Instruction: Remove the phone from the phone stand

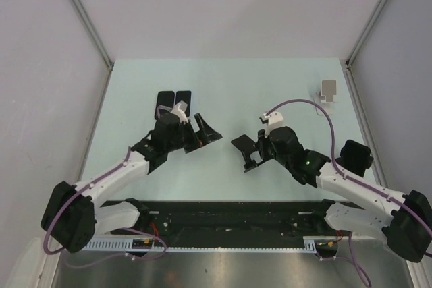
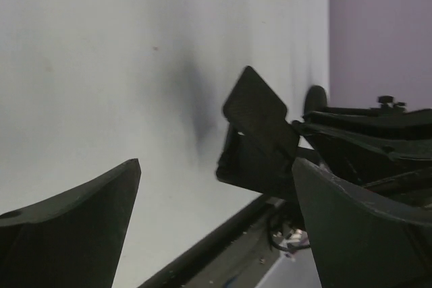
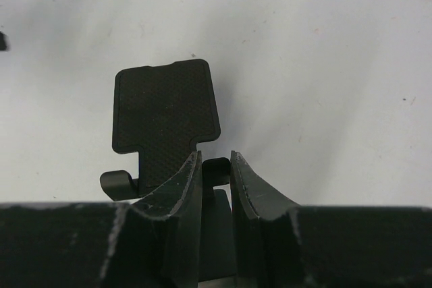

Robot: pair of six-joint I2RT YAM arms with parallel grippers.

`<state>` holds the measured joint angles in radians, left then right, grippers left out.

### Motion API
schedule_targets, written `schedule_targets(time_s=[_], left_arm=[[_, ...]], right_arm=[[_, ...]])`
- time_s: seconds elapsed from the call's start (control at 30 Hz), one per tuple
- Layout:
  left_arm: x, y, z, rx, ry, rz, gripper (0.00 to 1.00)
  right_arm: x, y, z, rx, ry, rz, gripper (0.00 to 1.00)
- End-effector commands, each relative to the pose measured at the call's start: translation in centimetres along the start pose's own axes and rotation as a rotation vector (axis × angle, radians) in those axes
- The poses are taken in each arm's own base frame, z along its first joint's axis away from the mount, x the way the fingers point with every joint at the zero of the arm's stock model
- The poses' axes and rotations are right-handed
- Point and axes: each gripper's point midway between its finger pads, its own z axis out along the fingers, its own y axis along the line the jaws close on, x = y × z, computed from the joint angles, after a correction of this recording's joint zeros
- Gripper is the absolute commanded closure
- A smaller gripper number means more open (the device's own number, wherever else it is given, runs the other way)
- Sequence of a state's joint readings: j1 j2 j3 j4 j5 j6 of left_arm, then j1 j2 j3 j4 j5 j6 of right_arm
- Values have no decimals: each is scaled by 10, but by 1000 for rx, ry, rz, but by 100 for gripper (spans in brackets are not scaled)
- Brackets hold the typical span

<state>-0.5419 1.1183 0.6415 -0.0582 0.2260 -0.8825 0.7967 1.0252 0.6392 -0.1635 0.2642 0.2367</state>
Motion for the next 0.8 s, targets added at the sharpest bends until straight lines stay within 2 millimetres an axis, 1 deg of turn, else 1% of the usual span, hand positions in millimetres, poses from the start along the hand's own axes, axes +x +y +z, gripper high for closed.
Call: schedule_targets(time_s=[0.0, 0.07, 0.1, 0.27, 0.33, 0.37, 0.43, 0.47, 0.5, 0.53, 0.57, 0.6, 0.77], left_arm=[[-3, -52, 13, 196, 14, -99, 0], [2, -52, 22, 188, 42, -108, 0], [4, -50, 29, 178, 55, -132, 0], [12, -46, 44, 169, 93, -171, 7], [14, -46, 49, 171, 105, -184, 11], [15, -50, 49, 185, 109, -184, 15], [18, -52, 51, 192, 122, -193, 20], [19, -56, 50, 209, 132, -193, 22], [19, -58, 50, 215, 135, -195, 26], [20, -59, 50, 218, 137, -196, 28], [19, -60, 50, 224, 135, -197, 31], [19, -62, 49, 229, 136, -200, 36], [18, -64, 50, 241, 132, -207, 50]], right_arm=[[-39, 18, -8, -66, -139, 57, 100], [-40, 22, -8, -80, -145, 63, 100], [-43, 23, -9, -84, -153, 66, 100], [-48, 30, -11, -108, -173, 73, 100], [-50, 33, -12, -118, -185, 79, 100], [-50, 33, -11, -119, -181, 80, 100], [-50, 34, -11, -119, -182, 83, 100], [-49, 34, -11, -120, -179, 83, 100], [-56, 37, -12, -130, -205, 90, 100], [-56, 37, -12, -131, -207, 92, 100], [-56, 38, -11, -134, -206, 91, 100], [-57, 38, -11, -135, -209, 93, 100], [-57, 44, -12, -156, -209, 97, 100]])
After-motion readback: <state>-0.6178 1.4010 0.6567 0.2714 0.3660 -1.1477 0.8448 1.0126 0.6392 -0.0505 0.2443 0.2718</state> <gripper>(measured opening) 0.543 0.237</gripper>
